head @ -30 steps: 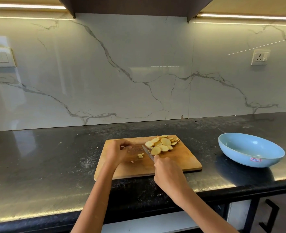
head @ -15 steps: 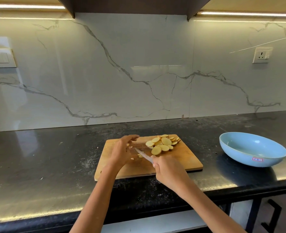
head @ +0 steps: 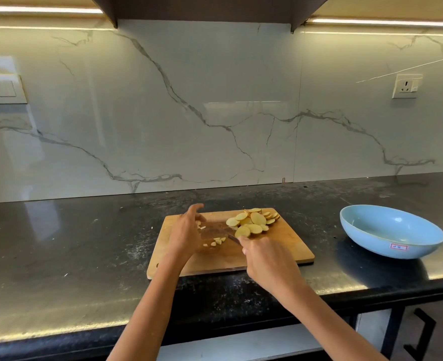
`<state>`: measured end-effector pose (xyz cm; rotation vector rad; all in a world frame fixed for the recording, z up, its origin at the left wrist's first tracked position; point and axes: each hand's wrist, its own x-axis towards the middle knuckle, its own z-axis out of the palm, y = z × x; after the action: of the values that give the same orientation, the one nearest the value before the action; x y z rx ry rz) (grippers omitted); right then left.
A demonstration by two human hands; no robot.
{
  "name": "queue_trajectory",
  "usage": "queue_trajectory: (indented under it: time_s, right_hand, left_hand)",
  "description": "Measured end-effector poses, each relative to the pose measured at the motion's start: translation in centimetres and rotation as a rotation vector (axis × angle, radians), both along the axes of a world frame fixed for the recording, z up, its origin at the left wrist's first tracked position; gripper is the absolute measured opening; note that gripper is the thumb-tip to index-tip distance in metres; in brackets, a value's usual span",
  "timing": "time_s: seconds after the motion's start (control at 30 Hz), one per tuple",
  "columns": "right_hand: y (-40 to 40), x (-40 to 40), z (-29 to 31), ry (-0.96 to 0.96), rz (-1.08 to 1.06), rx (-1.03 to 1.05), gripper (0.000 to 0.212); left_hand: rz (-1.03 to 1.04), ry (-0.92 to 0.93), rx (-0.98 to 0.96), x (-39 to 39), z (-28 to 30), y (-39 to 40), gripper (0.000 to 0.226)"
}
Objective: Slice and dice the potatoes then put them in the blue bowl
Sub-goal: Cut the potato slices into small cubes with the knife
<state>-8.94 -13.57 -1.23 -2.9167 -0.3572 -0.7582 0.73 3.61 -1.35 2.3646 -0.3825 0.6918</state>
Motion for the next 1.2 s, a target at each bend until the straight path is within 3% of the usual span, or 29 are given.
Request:
queue_trajectory:
  time_s: [0.1,0.23,0.43,0.57,0.87,1.03,1.2]
  right_hand:
    - [-0.7,1.0,0.2,-0.043,-0.019,0.105,0.035]
    - [-1.5,3.8,0.9,-0.097,0.024,0.278,0.038]
    - [-1.2,9.5,1.5,-0.209,0.069,0.571,0.036]
    - [-1.4,12.1,0.8,-0.205,0.044,0.612,0.036]
    - [-3.0,13.2,0.0,-0.257,-0.013,0.66,0.035]
    - [-3.0,12.7,0.0,-0.276,-0.024,0.618,0.035]
    - [-3.4,12.4,0.0,-0.278,-0.045,0.671,0.035]
  left_hand:
    - [-0.183,0.053,0.043,-0.5,0.1,-0.8,0.022]
    - [-0.39,0.113,0.233,-0.5,-0.6,-1.8,0.013]
    - [-0.232,0.028,0.292,2.1,-0.9,1.0,0.009]
    - [-0.04,-0.054,0.484,3.8,-1.3,2.3,0.015]
    - [-0.149,0.046,0.107,4.9,0.2,3.7,0.01]
    - [-0.246,0.297,0.043,3.3,0.6,4.7,0.025]
    - [-0.032,0.117,0.036,3.7,-0.4,4.1,0.015]
